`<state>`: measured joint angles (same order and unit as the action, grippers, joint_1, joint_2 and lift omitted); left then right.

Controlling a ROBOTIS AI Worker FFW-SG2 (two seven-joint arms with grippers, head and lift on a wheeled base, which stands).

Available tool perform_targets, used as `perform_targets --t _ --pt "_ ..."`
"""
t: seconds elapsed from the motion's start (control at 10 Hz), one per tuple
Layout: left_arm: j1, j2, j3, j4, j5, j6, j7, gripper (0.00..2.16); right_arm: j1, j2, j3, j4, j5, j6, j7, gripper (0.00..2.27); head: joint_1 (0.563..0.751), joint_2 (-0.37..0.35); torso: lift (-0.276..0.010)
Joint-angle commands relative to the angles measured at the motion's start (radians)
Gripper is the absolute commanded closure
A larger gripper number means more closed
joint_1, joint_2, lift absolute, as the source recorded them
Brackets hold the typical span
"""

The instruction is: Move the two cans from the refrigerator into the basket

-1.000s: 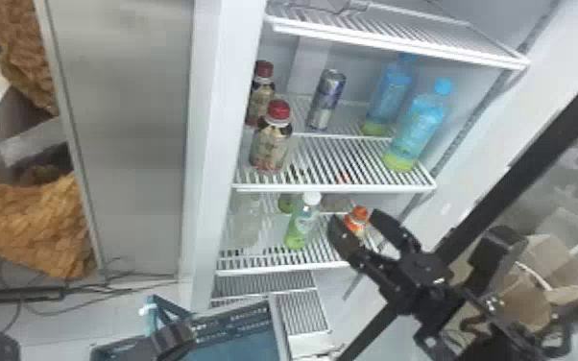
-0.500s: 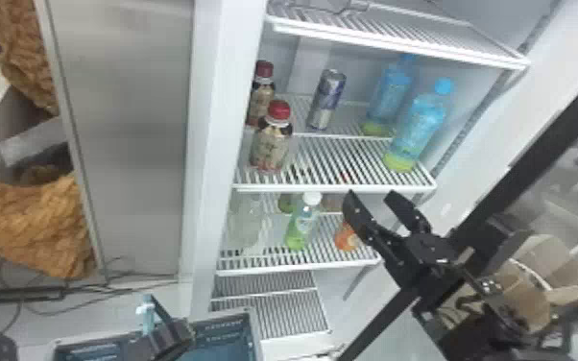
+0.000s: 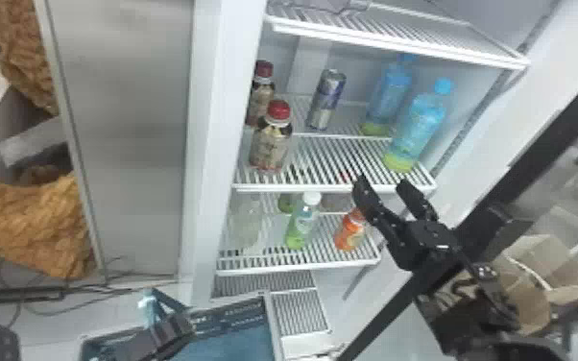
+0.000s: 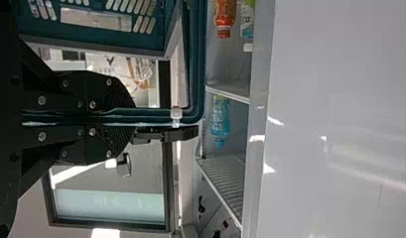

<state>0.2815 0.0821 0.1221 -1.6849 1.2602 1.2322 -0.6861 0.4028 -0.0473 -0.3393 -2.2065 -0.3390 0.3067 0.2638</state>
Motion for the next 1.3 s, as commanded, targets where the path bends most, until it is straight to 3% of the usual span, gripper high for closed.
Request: perform_targets --t 0.0,1.2 --pt "-0.002 0.002 -0.002 0.000 0.000 -0.003 0.000 1.19 -0.067 0.001 0.000 0.065 0.004 -0.005 0.000 0.31 0.695 -0.350 -0.031" --pt "-0.009 0.008 -0.002 0.000 0.004 -0.005 0.005 1.19 -0.479 -0.045 0.098 0.458 0.096 -0.005 -0.051 0.30 0.695 -0.350 -0.031"
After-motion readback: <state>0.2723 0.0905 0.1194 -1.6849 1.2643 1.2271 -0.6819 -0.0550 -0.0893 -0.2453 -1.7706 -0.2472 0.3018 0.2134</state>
